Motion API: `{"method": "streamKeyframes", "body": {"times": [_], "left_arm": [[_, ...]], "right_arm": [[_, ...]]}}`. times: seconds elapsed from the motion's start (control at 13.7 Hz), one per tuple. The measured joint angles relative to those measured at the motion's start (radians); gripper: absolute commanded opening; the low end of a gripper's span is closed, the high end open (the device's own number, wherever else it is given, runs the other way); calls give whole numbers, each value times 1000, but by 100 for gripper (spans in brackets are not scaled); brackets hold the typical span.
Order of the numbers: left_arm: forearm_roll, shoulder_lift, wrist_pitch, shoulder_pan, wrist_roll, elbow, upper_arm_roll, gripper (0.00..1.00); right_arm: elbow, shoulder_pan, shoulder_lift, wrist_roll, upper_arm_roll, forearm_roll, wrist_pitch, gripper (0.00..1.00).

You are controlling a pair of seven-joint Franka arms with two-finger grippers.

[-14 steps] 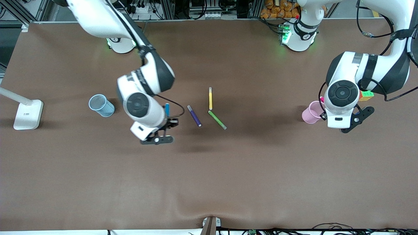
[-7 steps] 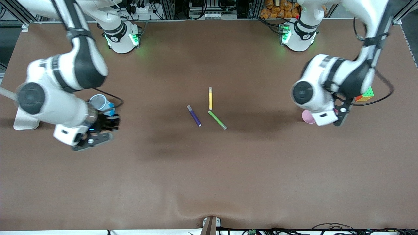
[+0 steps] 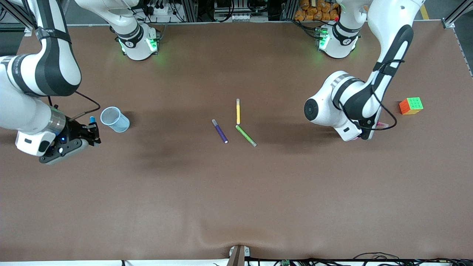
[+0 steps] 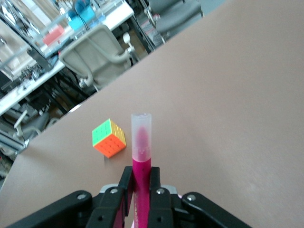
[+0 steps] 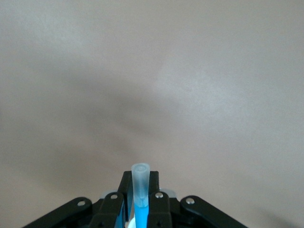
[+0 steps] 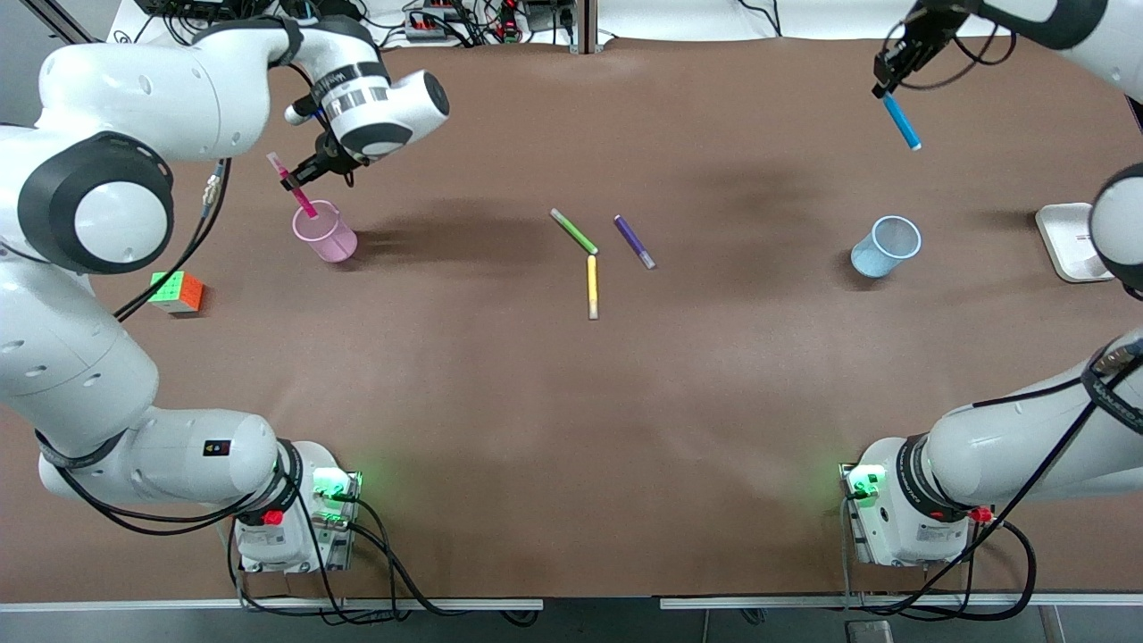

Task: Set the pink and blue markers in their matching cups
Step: 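Lower the blue marker into the blue cup while the left gripper holds pink, then drop the pink marker into the pink cup with the left gripper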

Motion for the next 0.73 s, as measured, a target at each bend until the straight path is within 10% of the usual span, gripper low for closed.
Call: {"method": "streamKeyframes", "body": {"times": [0.73], "left_arm": [[109, 133, -95, -27, -207, 7, 1, 0]], "right_arm": [[-355, -100, -83, -392, 0, 354, 186, 0]]}}
